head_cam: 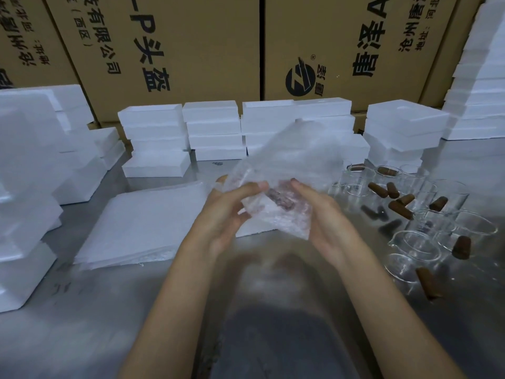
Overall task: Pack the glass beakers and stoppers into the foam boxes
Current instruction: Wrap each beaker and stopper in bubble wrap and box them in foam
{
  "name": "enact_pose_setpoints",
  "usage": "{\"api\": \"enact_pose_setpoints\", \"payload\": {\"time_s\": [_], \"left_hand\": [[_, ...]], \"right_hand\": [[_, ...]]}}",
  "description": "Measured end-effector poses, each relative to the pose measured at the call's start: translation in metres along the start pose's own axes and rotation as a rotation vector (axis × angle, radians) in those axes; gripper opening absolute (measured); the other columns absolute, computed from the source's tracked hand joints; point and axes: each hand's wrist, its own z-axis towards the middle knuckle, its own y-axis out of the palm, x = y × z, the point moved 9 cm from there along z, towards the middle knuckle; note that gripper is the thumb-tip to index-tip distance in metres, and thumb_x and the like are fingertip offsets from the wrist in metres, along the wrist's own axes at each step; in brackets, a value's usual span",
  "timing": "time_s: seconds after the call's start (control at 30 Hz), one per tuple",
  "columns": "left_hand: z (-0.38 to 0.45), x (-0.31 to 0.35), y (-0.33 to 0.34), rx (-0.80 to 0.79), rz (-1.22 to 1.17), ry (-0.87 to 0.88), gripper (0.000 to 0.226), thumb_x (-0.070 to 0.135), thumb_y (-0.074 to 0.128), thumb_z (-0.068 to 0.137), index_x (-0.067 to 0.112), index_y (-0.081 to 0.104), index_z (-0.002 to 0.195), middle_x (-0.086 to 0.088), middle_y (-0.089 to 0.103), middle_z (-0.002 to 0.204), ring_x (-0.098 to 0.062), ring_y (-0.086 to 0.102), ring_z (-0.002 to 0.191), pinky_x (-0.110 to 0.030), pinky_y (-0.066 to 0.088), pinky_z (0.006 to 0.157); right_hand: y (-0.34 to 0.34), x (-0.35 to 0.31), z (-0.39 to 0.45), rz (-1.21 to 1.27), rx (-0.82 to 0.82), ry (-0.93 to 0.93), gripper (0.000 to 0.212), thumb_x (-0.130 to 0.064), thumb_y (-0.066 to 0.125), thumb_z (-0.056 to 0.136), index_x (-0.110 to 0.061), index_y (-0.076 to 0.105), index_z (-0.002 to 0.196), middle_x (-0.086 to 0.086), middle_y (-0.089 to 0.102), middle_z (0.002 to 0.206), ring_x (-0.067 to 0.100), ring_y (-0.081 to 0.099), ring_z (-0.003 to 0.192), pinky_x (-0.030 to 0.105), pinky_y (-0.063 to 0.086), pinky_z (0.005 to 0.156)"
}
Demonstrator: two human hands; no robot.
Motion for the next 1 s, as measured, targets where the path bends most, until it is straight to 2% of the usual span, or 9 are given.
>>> {"api": "enact_pose_setpoints", "payload": {"time_s": [0.17, 0.27, 0.4, 0.5, 0.6, 0.7, 0.83, 0.9, 1.0], "left_hand": [[-0.004, -0.018, 0.012, -0.050, 0.296, -0.115, 0.069, 0.039, 0.089, 0.053, 0.018, 0.055, 0.110, -0.003, 0.073, 0.109, -0.020, 0.071, 0.095, -0.037, 0.058, 0.084], [-0.006, -0.020, 0.011, -0.067, 0.491, -0.142, 0.060, 0.049, 0.084, 0.066, 0.025, 0.055, 0.111, 0.006, 0.074, 0.107, -0.020, 0.069, 0.101, -0.038, 0.049, 0.092], [-0.004, -0.022, 0.012, -0.077, 0.619, -0.114, 0.044, 0.026, 0.083, 0.072, 0.017, 0.060, 0.108, 0.002, 0.075, 0.106, -0.019, 0.069, 0.104, -0.032, 0.052, 0.092], [-0.002, -0.019, 0.008, 0.007, 0.683, -0.017, 0.020, 0.014, 0.075, 0.077, 0.014, 0.068, 0.095, -0.001, 0.075, 0.097, -0.018, 0.070, 0.093, -0.021, 0.055, 0.075], [-0.002, -0.015, 0.002, 0.097, 0.791, 0.058, 0.018, 0.026, 0.072, 0.067, 0.026, 0.074, 0.085, 0.009, 0.074, 0.082, -0.014, 0.071, 0.082, -0.034, 0.057, 0.077], [0.001, -0.012, -0.002, 0.160, 0.878, 0.091, 0.013, 0.028, 0.073, 0.062, 0.032, 0.066, 0.071, 0.025, 0.065, 0.067, 0.004, 0.061, 0.059, -0.028, 0.052, 0.058], [0.004, -0.024, 0.005, 0.094, 0.896, 0.016, 0.025, 0.028, 0.066, 0.055, 0.020, 0.067, 0.078, 0.008, 0.067, 0.072, -0.012, 0.065, 0.069, -0.039, 0.055, 0.068], [0.005, -0.026, 0.005, 0.070, 0.874, 0.015, 0.012, 0.020, 0.070, 0.061, 0.025, 0.064, 0.069, 0.015, 0.061, 0.060, -0.007, 0.058, 0.062, -0.030, 0.045, 0.060], [0.008, -0.024, -0.003, 0.082, 0.872, 0.008, 0.029, 0.006, 0.073, 0.073, 0.028, 0.055, 0.079, 0.016, 0.057, 0.068, -0.005, 0.053, 0.064, -0.024, 0.039, 0.059]], "right_hand": [[-0.042, -0.012, 0.004, -0.248, 0.311, -0.085, 0.012, -0.018, 0.072, 0.087, -0.008, 0.068, 0.086, 0.004, 0.071, 0.069, 0.015, 0.065, 0.061, 0.019, 0.048, 0.053], [-0.045, -0.015, 0.007, -0.356, 0.331, -0.170, 0.009, -0.011, 0.073, 0.082, -0.005, 0.068, 0.080, -0.001, 0.061, 0.060, 0.008, 0.055, 0.051, 0.014, 0.043, 0.048], [-0.036, -0.014, 0.013, -0.589, 0.243, -0.264, 0.030, 0.005, 0.068, 0.077, -0.016, 0.057, 0.059, -0.017, 0.052, 0.048, -0.002, 0.046, 0.049, 0.017, 0.043, 0.052], [-0.025, -0.007, 0.015, -0.700, 0.164, -0.270, 0.006, 0.004, 0.067, 0.068, -0.001, 0.065, 0.072, -0.002, 0.062, 0.064, 0.008, 0.049, 0.065, 0.033, 0.047, 0.065], [-0.017, -0.004, 0.014, -0.814, 0.092, -0.271, 0.028, -0.004, 0.072, 0.071, 0.006, 0.065, 0.097, 0.023, 0.071, 0.095, 0.023, 0.068, 0.085, 0.046, 0.055, 0.081], [-0.010, -0.016, 0.008, -0.788, 0.061, -0.358, 0.023, -0.009, 0.072, 0.072, -0.012, 0.061, 0.092, 0.006, 0.065, 0.089, 0.014, 0.059, 0.081, 0.032, 0.051, 0.073], [-0.001, -0.032, -0.002, -0.599, 0.005, -0.412, 0.010, -0.022, 0.058, 0.071, -0.020, 0.066, 0.077, -0.012, 0.063, 0.084, 0.001, 0.058, 0.082, 0.012, 0.045, 0.069], [0.003, -0.025, -0.002, -0.742, -0.015, -0.395, 0.020, -0.021, 0.059, 0.080, -0.025, 0.065, 0.062, -0.016, 0.062, 0.093, 0.006, 0.055, 0.101, 0.017, 0.038, 0.082], [0.007, -0.009, 0.002, -1.152, 0.002, -0.413, 0.025, -0.017, 0.058, 0.089, -0.024, 0.068, 0.067, -0.012, 0.062, 0.115, 0.011, 0.044, 0.116, 0.024, 0.033, 0.098]]}}
